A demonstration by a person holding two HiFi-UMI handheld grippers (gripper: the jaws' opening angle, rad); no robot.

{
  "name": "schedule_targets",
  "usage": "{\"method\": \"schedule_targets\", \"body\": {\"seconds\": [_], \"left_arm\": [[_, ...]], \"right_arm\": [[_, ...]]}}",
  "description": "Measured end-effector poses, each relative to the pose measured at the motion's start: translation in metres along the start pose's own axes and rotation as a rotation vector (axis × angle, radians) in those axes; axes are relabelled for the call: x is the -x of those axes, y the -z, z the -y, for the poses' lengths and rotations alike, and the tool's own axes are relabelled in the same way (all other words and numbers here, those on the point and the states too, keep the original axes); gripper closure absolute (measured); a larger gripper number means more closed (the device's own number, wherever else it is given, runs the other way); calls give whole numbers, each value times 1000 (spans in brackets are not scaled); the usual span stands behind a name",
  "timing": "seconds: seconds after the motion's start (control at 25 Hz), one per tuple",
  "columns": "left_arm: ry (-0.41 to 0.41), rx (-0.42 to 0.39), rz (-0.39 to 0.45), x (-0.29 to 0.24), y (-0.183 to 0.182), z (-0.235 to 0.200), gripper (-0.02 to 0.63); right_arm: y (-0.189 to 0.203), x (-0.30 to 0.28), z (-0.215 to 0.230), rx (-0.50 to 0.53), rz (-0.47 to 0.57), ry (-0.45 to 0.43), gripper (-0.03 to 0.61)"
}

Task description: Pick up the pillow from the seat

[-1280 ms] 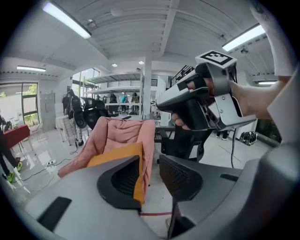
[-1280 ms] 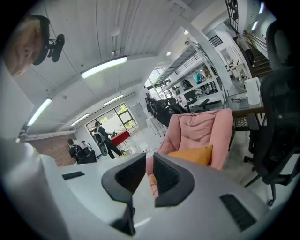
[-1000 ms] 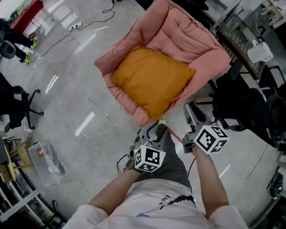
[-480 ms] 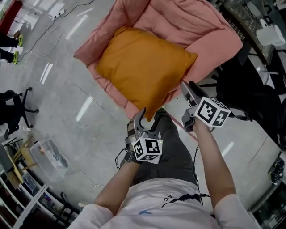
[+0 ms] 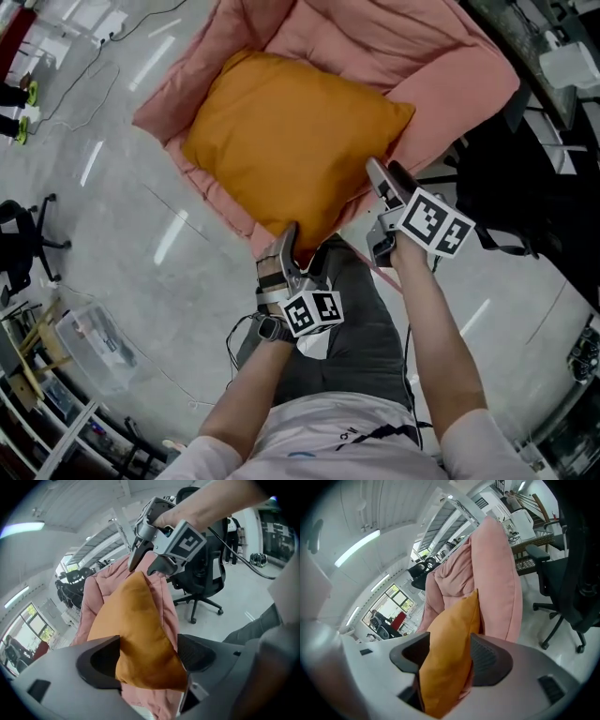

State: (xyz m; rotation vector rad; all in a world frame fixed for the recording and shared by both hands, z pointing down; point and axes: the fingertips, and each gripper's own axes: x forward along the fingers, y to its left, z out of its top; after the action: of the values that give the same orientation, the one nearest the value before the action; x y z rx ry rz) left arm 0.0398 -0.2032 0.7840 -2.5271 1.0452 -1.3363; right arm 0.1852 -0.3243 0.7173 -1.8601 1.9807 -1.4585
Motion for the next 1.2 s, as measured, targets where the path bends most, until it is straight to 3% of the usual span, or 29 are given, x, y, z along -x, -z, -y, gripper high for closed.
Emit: {"method": "schedule_targets", "body": {"seconds": [0.28,0.48,0.72,1.0,1.2], "left_arm": [[-38,1,-7,-10,-3,-1,241],[-57,-6,-4,-13,3,-12,250],[-29,22,17,-16,0,-19,349],[14,82,29,-16,-1,-26,456],[73,153,23,-8,-3,-39,479]], "right_arm": [[-15,-30,26,-66,10,24,291],[-13,-47,30,-54,-2,59,275],[-12,-58,29,-70,-35,95,276],[-9,-71,32,-47,-93,73,278],[-11,-68,14,-14,-135,29,430]]}}
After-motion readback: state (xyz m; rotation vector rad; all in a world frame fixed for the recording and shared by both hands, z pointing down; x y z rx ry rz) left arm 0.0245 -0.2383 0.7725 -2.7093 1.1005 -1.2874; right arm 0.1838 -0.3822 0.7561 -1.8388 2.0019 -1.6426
